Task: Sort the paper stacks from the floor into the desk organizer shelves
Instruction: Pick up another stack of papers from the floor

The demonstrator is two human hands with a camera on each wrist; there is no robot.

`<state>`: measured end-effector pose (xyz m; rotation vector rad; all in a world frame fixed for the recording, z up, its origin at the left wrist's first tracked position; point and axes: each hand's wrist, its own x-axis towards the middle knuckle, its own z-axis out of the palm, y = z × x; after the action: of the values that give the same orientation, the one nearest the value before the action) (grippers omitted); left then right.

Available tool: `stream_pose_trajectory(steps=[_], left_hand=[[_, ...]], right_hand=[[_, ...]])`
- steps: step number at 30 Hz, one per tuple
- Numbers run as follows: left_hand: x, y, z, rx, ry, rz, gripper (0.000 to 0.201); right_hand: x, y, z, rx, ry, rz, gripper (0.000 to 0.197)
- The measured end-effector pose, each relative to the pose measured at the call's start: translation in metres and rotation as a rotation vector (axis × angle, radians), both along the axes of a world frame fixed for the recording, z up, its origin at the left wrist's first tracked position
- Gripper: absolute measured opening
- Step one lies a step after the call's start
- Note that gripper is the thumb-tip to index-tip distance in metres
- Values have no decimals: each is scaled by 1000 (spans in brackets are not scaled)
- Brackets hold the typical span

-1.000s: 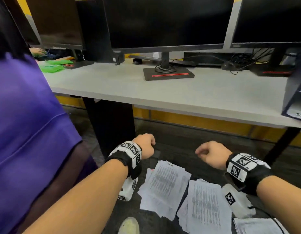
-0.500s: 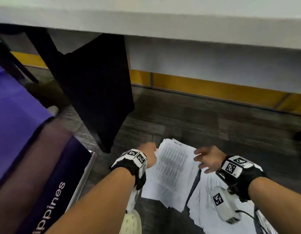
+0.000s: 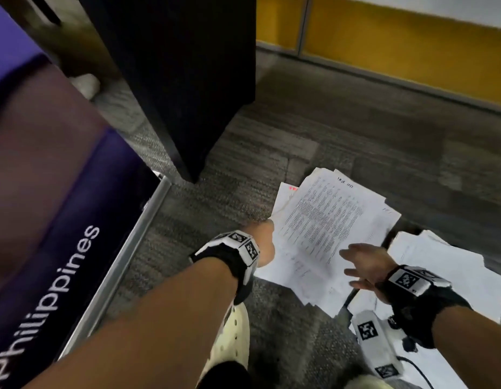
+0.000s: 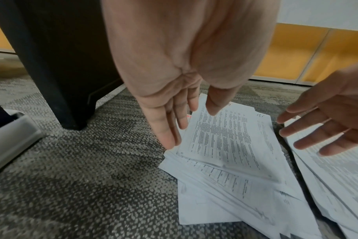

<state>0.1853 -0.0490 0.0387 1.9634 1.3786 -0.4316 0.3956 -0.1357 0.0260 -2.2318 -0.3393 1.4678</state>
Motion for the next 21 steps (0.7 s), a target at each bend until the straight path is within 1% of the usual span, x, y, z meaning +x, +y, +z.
stream_pose_trajectory(steps=[3,7,9,12,16,19,21], left_hand=[[7,15,-22,10,12,19,47],[20,23,-58,-29,18,80,53],[24,23,-77,-15,16,124,54],[29,19,-100,-37,22,168,60],[33,18,-124,-95,-10,263,72],[33,22,-138,-72,-16,360,80],[33,25,-142,-50,29,407,87]], right_hand=[[6,6,-27,11,-49,-16,54],[15,8,-64,-3,-118,17,79],[20,7,-82,-6,-156,41,91],[22,0,-100,-49,-170,41,95],[23,-9,-117,-98,-175,81,93],[19,-7,-124,-105,-137,92,90],[17,-5,-129,-129,-153,122,103]])
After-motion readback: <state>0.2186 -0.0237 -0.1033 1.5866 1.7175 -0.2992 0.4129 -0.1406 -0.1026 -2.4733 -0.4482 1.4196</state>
